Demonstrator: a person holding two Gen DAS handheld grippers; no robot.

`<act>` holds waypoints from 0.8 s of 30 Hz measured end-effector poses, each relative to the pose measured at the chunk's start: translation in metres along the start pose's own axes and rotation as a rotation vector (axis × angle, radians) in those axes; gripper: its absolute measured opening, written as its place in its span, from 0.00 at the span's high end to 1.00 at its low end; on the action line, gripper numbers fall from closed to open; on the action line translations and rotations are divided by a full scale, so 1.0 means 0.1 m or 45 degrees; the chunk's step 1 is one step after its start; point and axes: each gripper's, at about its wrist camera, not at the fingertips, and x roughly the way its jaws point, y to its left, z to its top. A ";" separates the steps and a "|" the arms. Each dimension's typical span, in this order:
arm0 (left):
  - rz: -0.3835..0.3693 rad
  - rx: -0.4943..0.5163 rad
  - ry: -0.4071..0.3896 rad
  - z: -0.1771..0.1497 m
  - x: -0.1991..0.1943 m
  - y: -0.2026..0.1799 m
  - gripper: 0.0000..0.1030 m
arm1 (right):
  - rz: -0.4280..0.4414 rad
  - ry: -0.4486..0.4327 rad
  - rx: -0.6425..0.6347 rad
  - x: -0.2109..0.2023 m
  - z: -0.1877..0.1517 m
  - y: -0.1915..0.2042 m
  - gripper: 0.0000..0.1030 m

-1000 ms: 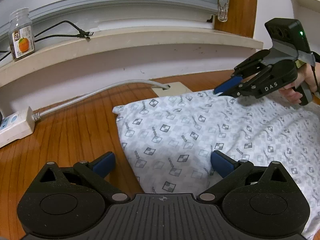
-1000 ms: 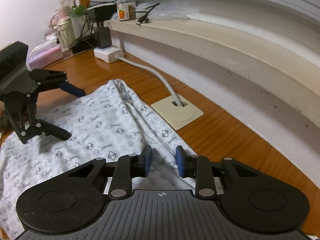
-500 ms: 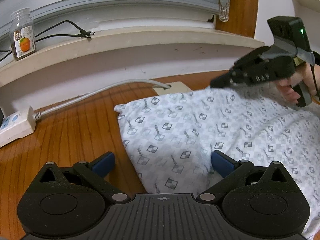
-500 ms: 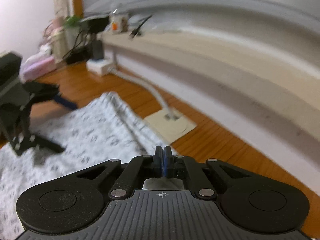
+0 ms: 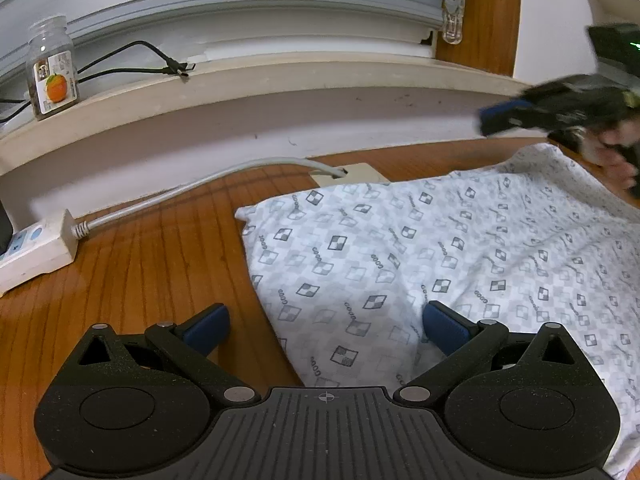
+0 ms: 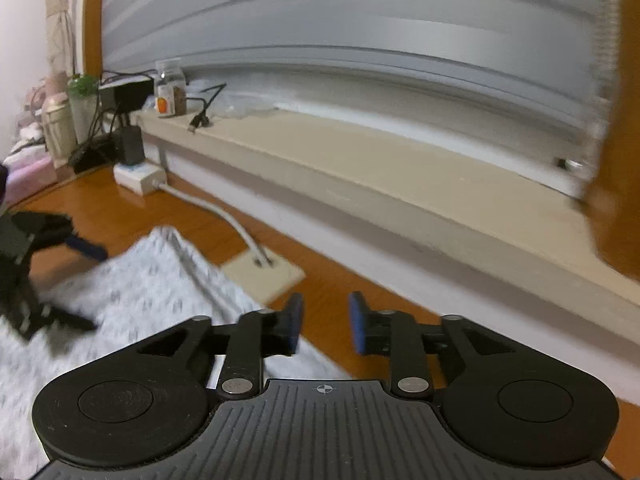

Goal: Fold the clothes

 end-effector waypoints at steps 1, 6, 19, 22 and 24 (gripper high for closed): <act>0.002 0.002 0.000 0.00 0.00 0.00 0.00 | -0.002 0.023 -0.005 -0.07 -0.06 -0.04 0.71; -0.009 -0.011 0.006 0.00 0.02 0.03 0.00 | -0.022 0.121 0.074 -0.09 -0.34 -0.40 0.59; -0.010 -0.015 0.007 -0.01 0.03 0.06 0.00 | -0.052 0.024 0.216 0.10 -0.39 -0.49 0.97; -0.008 -0.016 0.007 -0.01 0.04 0.06 0.00 | -0.112 0.083 0.169 0.15 -0.44 -0.44 0.73; -0.007 -0.018 0.004 -0.01 0.04 0.06 0.00 | -0.140 0.047 0.178 0.07 -0.46 -0.45 0.55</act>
